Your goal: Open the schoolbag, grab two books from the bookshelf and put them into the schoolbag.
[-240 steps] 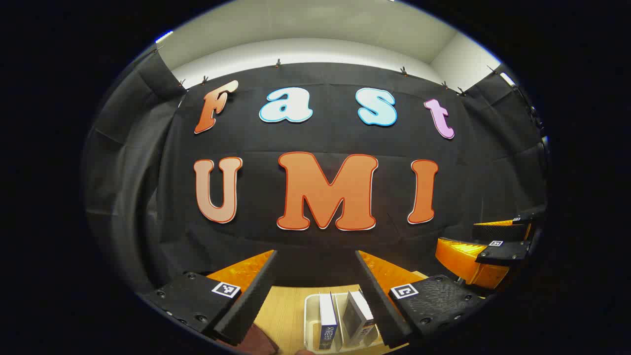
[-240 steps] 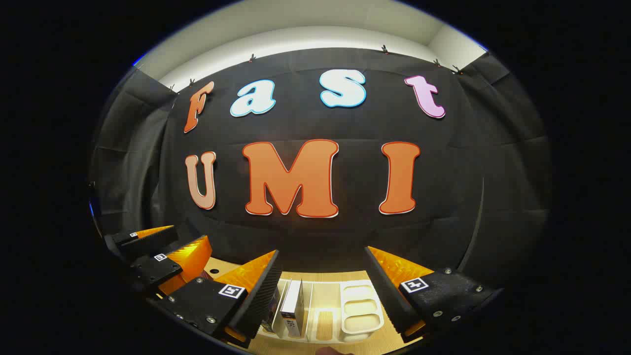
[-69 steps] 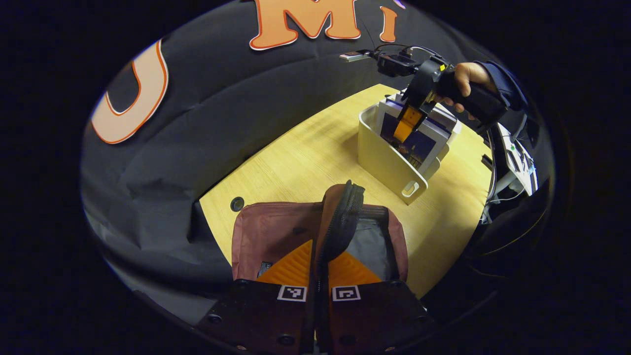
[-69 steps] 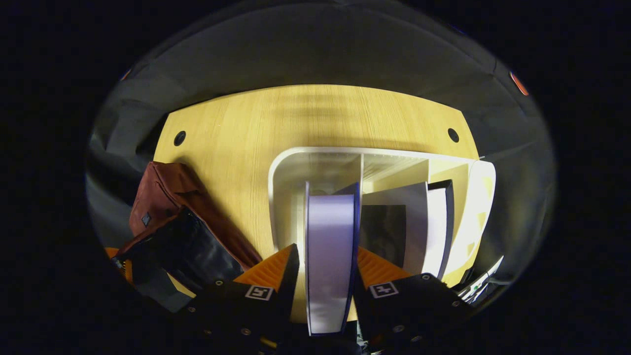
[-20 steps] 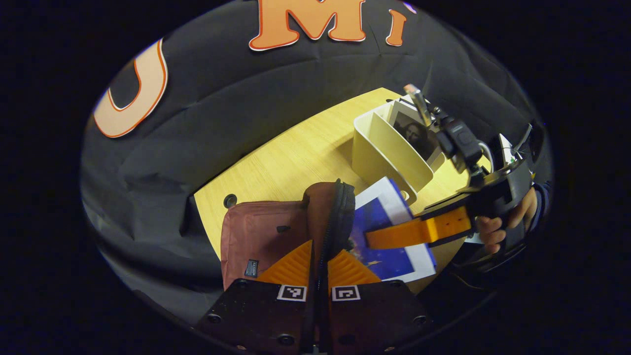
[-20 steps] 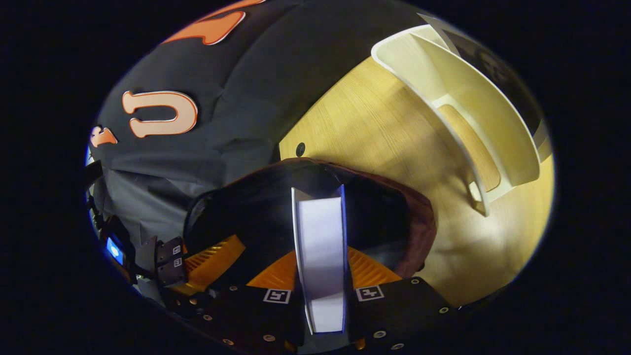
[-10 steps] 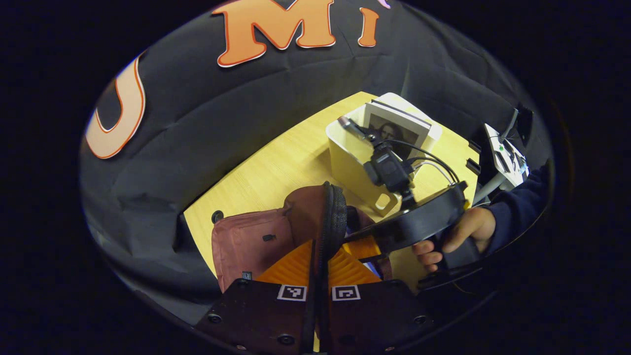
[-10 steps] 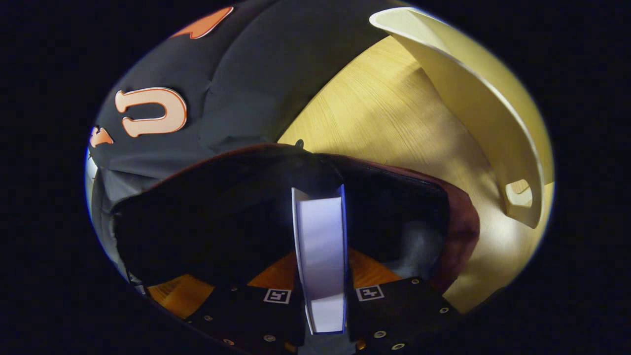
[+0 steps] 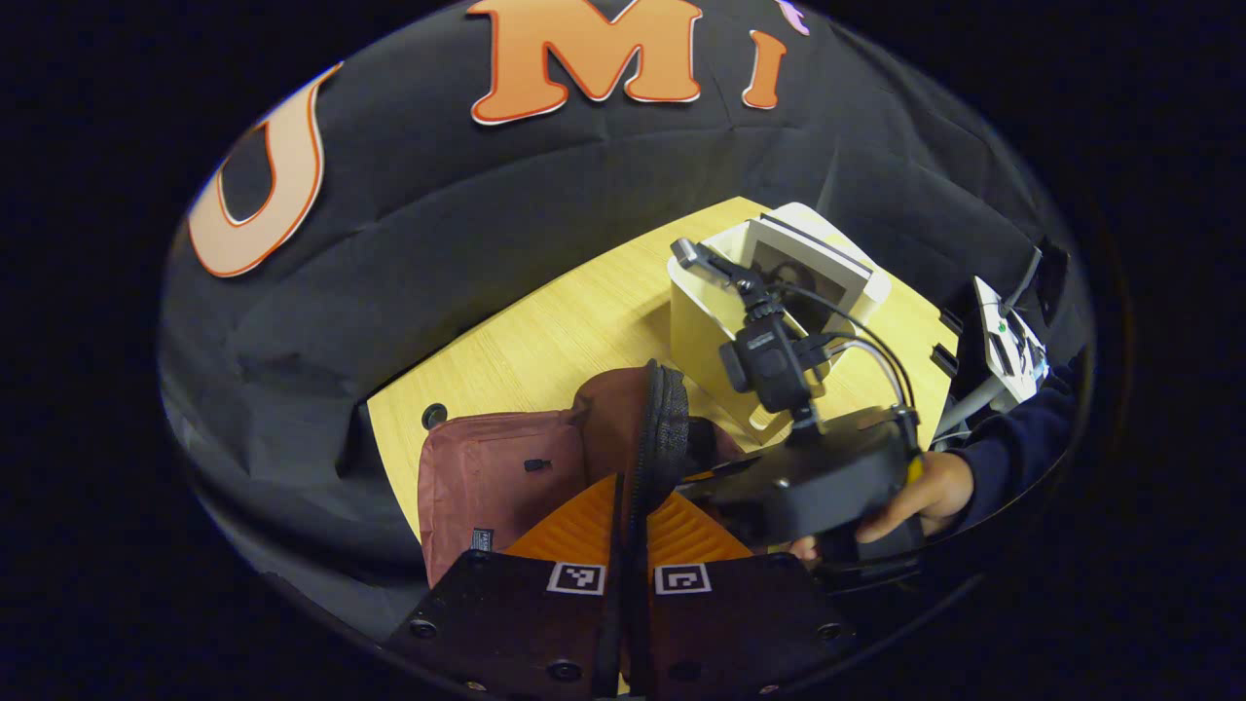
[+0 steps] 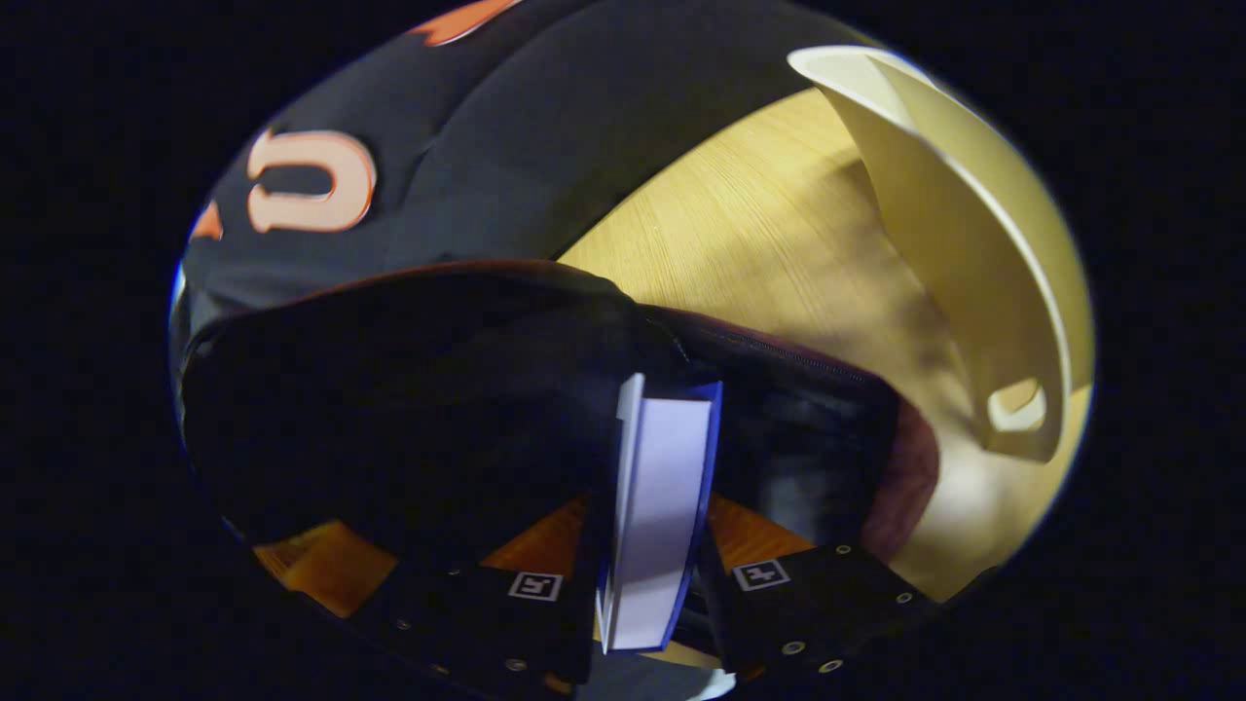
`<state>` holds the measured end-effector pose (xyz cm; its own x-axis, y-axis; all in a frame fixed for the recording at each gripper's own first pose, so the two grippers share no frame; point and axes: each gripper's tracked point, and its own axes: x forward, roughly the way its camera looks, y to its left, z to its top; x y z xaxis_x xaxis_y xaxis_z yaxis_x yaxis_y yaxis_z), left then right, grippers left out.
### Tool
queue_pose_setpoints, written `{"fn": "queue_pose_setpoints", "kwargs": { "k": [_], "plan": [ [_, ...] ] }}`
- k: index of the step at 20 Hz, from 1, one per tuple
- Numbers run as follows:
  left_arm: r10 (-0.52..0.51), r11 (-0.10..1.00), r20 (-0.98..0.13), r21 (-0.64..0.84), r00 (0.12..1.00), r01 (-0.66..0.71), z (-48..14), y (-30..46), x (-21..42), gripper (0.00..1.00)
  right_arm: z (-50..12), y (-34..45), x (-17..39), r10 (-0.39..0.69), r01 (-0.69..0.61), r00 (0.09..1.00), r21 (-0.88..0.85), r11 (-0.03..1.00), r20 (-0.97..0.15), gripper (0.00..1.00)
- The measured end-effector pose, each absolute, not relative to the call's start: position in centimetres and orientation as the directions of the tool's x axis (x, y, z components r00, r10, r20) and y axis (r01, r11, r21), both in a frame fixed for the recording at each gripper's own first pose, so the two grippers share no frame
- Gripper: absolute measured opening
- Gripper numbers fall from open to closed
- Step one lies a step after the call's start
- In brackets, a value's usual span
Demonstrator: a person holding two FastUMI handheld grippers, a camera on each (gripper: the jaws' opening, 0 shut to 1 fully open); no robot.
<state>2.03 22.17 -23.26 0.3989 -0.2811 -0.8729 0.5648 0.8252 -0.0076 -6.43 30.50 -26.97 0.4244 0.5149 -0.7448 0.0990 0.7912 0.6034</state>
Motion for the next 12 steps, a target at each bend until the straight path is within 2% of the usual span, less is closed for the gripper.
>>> {"fn": "queue_pose_setpoints", "kwargs": {
  "k": [1,2,3,4,6,9,12],
  "plan": [
    [-0.282,0.832,-0.872,-0.014,0.401,0.555,-23.2,22.3,1.9,0.05,-26.5,30.0,-6.8,0.510,0.080,0.409,0.586,0.806,-0.757,0.38],
    [-0.283,0.835,-0.869,-0.016,0.405,0.551,-23.3,22.2,2.0,0.05,-26.4,29.3,-7.6,0.497,0.073,0.383,0.562,0.824,-0.779,0.54],
    [-0.281,0.838,-0.867,-0.012,0.412,0.546,-23.3,22.3,2.0,0.05,-26.5,28.6,-8.4,0.477,0.063,0.357,0.531,0.845,-0.803,0.62],
    [-0.280,0.840,-0.865,-0.011,0.416,0.543,-23.2,22.3,2.1,0.05,-26.7,27.4,-9.2,0.451,0.047,0.336,0.493,0.869,-0.827,0.83],
    [-0.280,0.846,-0.863,-0.015,0.421,0.533,-23.2,22.4,1.9,0.05,-25.8,25.7,-10.0,0.427,-0.016,0.337,0.448,0.894,-0.839,0.93],
    [-0.283,0.853,-0.861,-0.024,0.423,0.522,-23.6,22.4,1.7,0.05,-23.7,23.5,-9.9,0.397,-0.059,0.351,0.403,0.913,-0.848,0.95],
    [-0.281,0.853,-0.861,-0.021,0.425,0.521,-23.6,22.4,1.7,0.05,-21.2,19.3,-9.8,0.315,-0.073,0.383,0.312,0.947,-0.868,0.96]
  ]
}}
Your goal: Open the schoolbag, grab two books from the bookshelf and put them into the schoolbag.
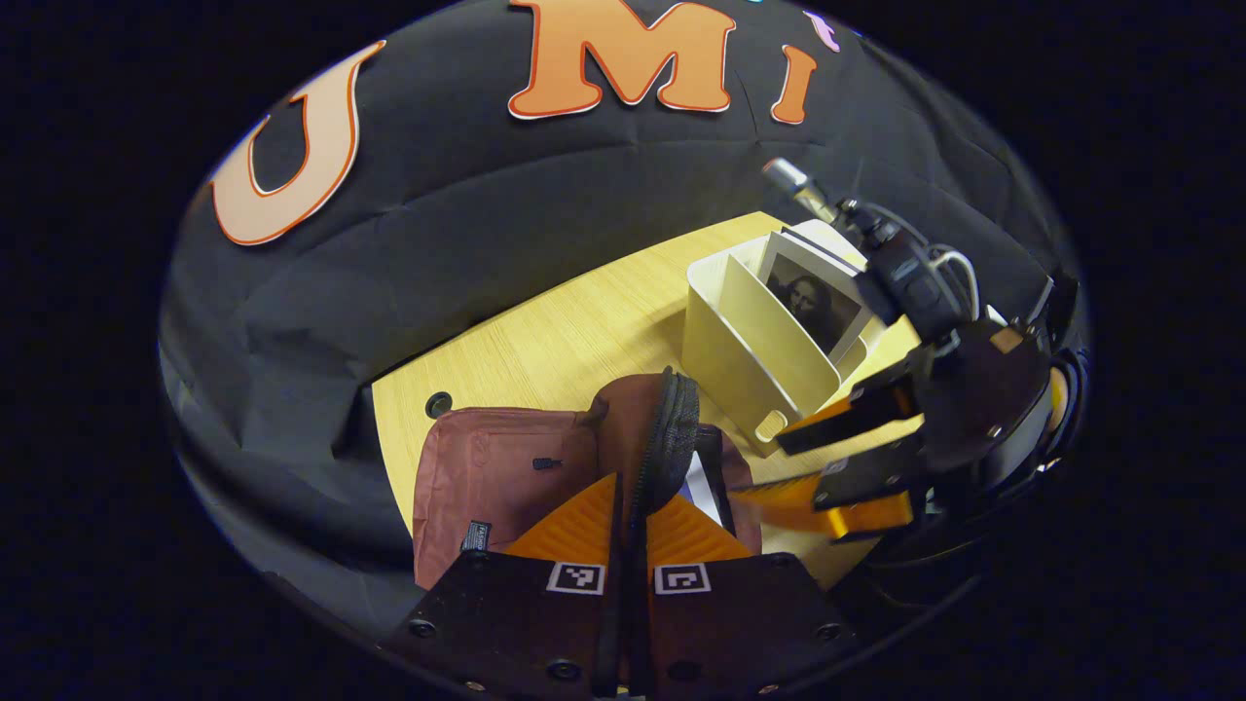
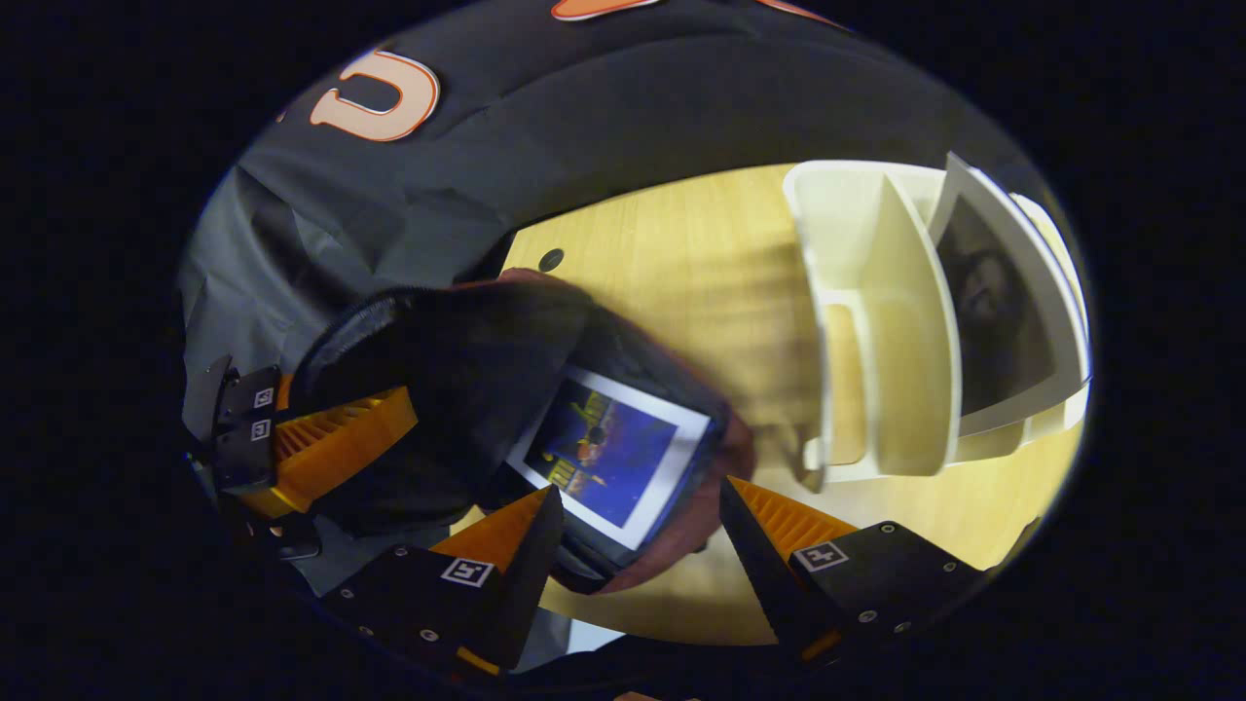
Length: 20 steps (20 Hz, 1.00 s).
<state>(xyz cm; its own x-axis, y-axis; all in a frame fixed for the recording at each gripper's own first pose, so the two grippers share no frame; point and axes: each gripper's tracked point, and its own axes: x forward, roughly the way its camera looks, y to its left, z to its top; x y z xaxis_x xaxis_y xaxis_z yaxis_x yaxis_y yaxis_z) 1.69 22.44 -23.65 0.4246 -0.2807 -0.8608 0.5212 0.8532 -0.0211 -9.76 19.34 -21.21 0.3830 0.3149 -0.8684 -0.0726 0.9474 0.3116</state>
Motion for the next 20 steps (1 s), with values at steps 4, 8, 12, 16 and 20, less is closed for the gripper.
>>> {"fn": "queue_pose_setpoints", "kwargs": {
  "k": [4,8,12,16,20],
  "plan": [
    [-0.283,0.857,-0.862,-0.030,0.421,0.514,-23.8,22.2,1.5,0.05,-17.1,14.5,-9.3,0.224,-0.114,0.419,0.193,0.974,-0.880,0.96],
    [-0.283,0.859,-0.863,-0.035,0.418,0.511,-23.9,22.2,1.4,0.05,-13.3,10.6,-8.7,0.171,-0.109,0.443,0.137,0.985,-0.880,0.97],
    [-0.282,0.857,-0.866,-0.033,0.414,0.514,-24.1,22.1,1.5,0.05,-11.3,6.4,-7.8,0.099,-0.094,0.451,0.063,0.994,-0.887,0.97],
    [-0.286,0.864,-0.867,-0.049,0.409,0.501,-24.6,21.8,1.4,0.05,-10.1,3.7,-6.8,0.066,-0.078,0.441,0.034,0.996,-0.895,0.97],
    [-0.287,0.871,-0.866,-0.059,0.409,0.487,-25.0,21.8,1.4,0.05,-11.0,1.8,-5.5,0.050,-0.053,0.384,0.032,0.998,-0.922,0.97]
  ]
}}
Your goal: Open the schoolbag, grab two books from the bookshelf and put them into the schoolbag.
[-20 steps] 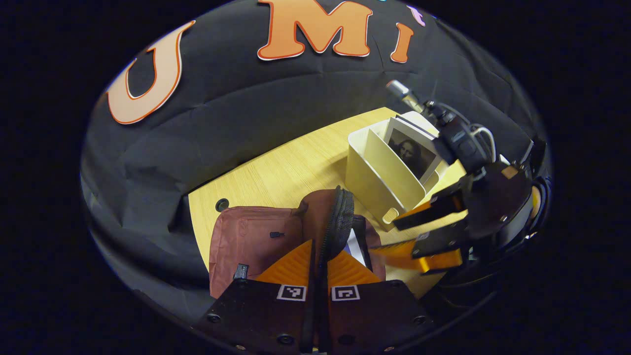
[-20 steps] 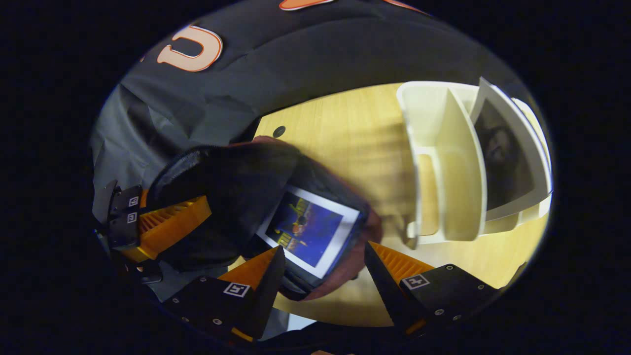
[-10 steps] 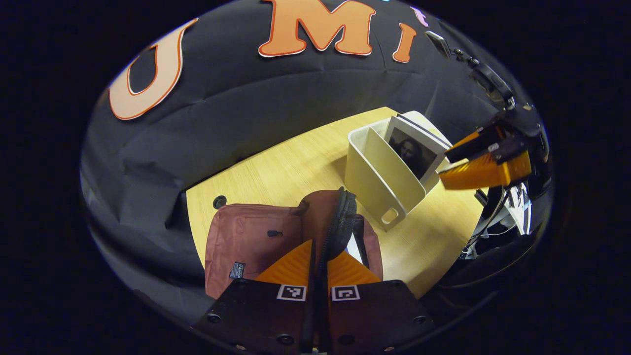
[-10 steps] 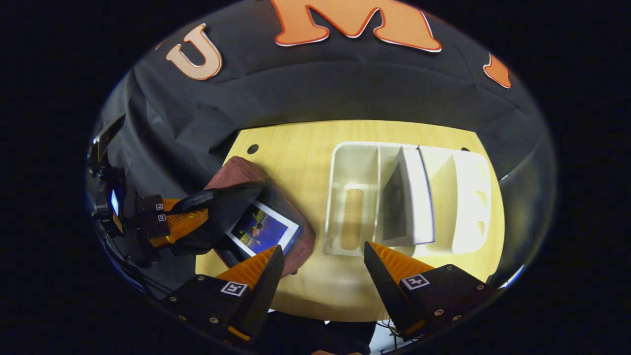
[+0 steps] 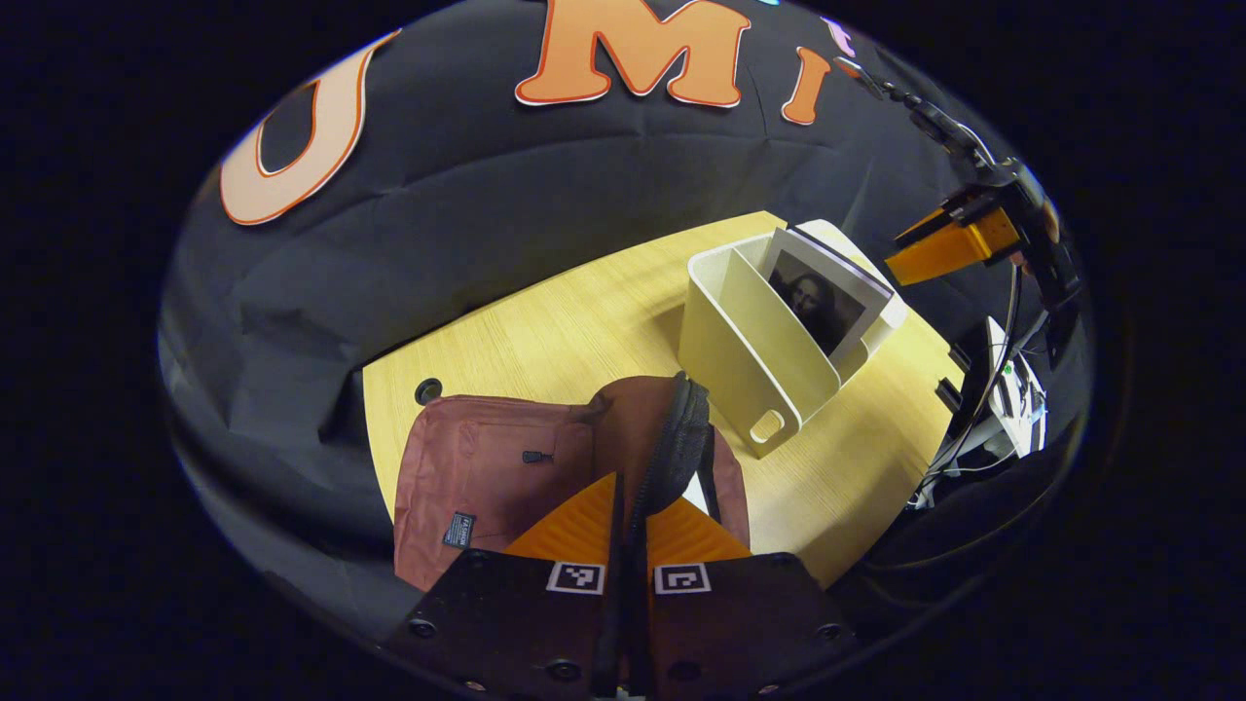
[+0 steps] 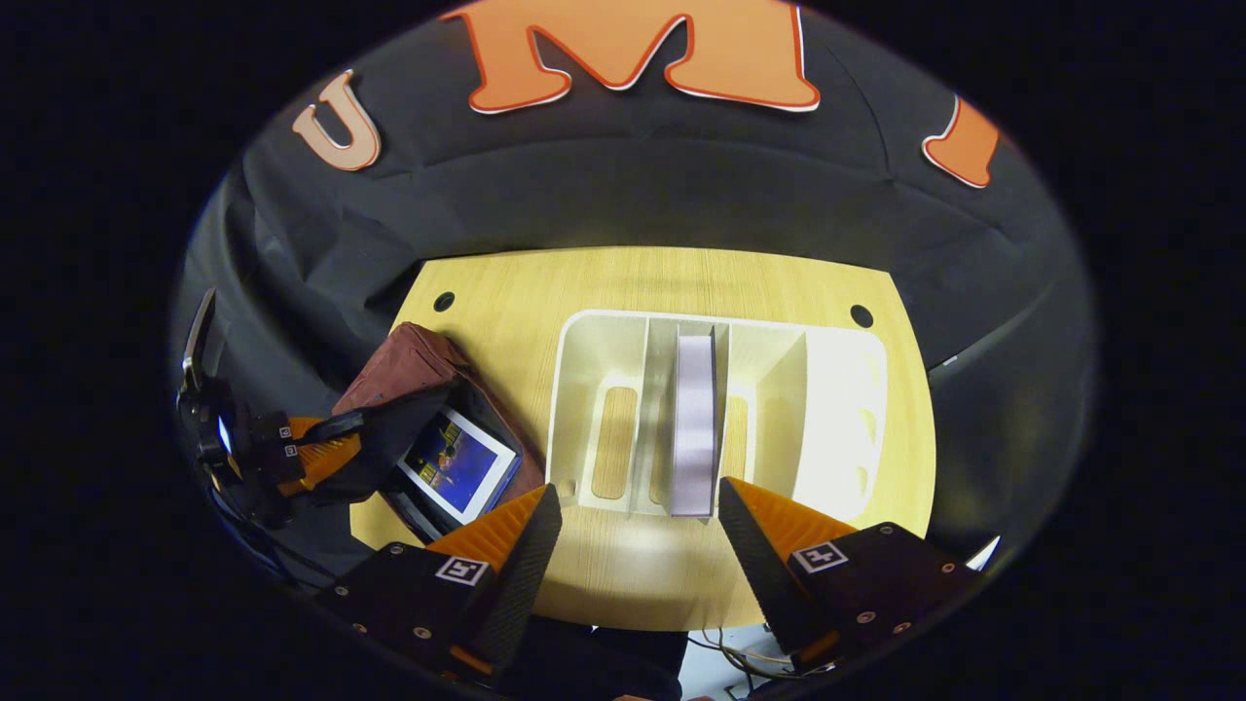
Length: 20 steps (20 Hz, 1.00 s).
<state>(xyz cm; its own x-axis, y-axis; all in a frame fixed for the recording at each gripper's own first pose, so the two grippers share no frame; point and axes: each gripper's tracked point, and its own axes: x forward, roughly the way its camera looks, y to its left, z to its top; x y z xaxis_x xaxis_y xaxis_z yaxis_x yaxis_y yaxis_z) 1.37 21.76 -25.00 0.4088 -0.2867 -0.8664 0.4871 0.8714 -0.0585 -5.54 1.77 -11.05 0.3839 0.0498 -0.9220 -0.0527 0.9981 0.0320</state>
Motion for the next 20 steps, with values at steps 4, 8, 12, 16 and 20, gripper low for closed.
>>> {"fn": "queue_pose_setpoints", "kwargs": {
  "k": [4,8,12,16,20],
  "plan": [
    [-0.284,0.884,-0.868,-0.072,0.407,0.463,-25.3,21.8,1.1,0.05,-13.8,0.3,-3.4,0.026,-0.027,0.318,0.019,0.999,-0.948,0.97],
    [-0.273,0.894,-0.876,-0.078,0.398,0.442,-25.7,22.0,1.0,0.05,-16.6,-0.3,-2.0,0.021,-0.032,0.238,0.014,0.999,-0.971,0.96],
    [-0.263,0.900,-0.885,-0.082,0.383,0.427,-26.2,21.9,1.1,0.05,-19.4,-0.6,-0.7,0.015,-0.019,0.175,0.012,1.000,-0.984,0.91],
    [-0.251,0.907,-0.894,-0.083,0.371,0.414,-26.3,21.9,1.2,0.05,-22.1,-0.9,-0.5,0.012,0.024,0.106,0.014,1.000,-0.994,0.75],
    [-0.253,0.903,-0.895,-0.082,0.368,0.421,-26.2,21.5,1.2,0.05,-23.2,-1.7,-0.5,-0.022,0.049,0.085,-0.018,0.999,-0.996,0.53]
  ]
}}
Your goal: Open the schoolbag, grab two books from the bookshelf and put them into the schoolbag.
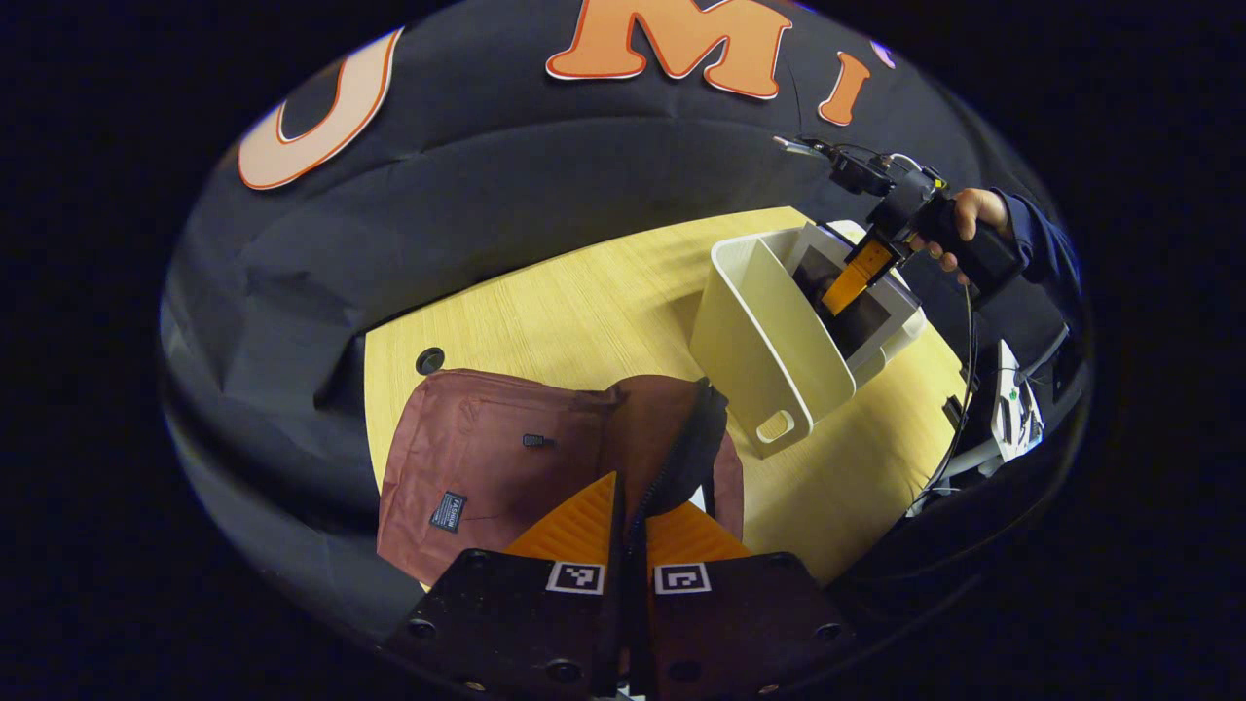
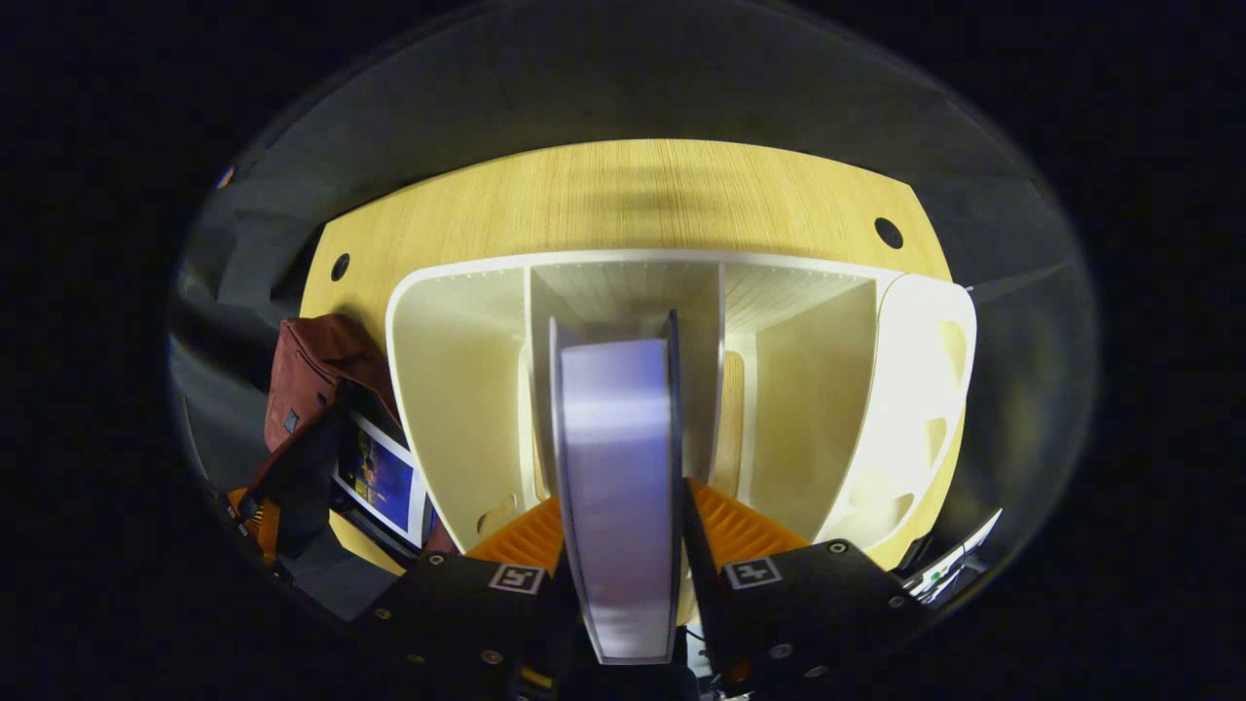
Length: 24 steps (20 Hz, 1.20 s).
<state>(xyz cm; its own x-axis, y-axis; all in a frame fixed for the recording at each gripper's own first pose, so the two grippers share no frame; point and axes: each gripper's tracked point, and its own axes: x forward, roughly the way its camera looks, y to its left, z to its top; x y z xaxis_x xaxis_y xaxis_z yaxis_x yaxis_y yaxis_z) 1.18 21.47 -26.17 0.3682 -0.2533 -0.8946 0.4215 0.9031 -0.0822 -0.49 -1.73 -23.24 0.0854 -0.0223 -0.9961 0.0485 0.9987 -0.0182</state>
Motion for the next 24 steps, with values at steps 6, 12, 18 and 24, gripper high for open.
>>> {"fn": "queue_pose_setpoints", "kwargs": {
  "k": [6,12,18,24],
  "plan": [
    [-0.270,0.892,-0.893,-0.091,0.360,0.442,-26.6,21.6,1.4,0.05,-20.5,-1.7,-0.5,-0.008,0.097,0.113,0.003,0.995,-0.994,0.41],
    [-0.287,0.878,-0.889,-0.096,0.356,0.469,-26.8,21.6,1.5,0.05,-13.8,-1.9,-0.8,0.005,0.096,0.232,0.028,0.995,-0.973,0.40],
    [-0.287,0.860,-0.884,-0.068,0.369,0.505,-26.1,21.7,1.8,0.05,-8.4,-0.9,-3.0,0.084,0.056,0.329,0.108,0.993,-0.941,0.39],
    [-0.306,0.851,-0.879,-0.081,0.365,0.519,-26.4,21.8,1.6,0.05,-7.0,-0.8,-6.6,0.125,0.093,0.372,0.171,0.981,-0.920,0.39]
  ]
}}
